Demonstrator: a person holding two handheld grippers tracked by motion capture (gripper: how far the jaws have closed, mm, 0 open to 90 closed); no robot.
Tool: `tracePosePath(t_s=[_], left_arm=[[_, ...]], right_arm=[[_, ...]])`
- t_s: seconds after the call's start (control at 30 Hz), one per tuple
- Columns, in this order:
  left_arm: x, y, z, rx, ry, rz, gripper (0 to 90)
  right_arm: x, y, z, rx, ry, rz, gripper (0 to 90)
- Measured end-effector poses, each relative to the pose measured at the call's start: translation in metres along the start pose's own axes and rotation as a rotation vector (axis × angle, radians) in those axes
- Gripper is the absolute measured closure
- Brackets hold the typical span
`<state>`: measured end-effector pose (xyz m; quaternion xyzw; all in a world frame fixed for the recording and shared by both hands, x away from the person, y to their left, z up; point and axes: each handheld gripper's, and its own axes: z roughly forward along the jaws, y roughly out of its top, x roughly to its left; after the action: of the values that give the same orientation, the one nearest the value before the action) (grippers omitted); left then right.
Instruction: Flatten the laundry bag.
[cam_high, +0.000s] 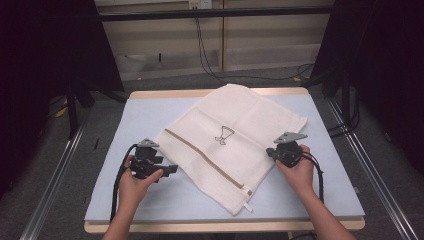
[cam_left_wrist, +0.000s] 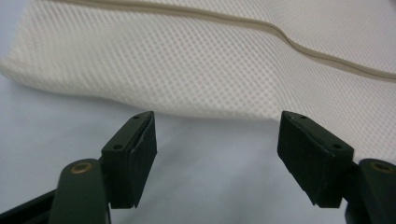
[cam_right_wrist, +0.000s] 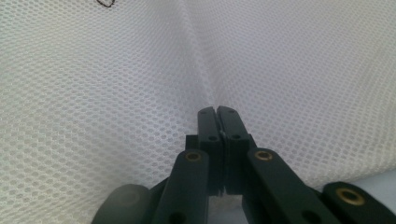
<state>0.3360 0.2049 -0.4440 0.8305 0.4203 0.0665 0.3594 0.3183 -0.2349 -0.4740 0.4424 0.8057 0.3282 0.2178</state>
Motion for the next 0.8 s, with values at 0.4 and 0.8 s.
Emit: tracePosePath(t_s=[0.4,0.8], left_arm=[[0.007,0.026,0.032,-0.039,0.092,0.127,29.0],[0.023,0.021,0.060,0.032,0.127,0.113,22.8]], right_arm=[[0.024,0.001,-0.014,-0.075,0.079,0.006,64.7],[0.047,-0.017,-0.008,-0.009,0.151,-0.033,54.5]])
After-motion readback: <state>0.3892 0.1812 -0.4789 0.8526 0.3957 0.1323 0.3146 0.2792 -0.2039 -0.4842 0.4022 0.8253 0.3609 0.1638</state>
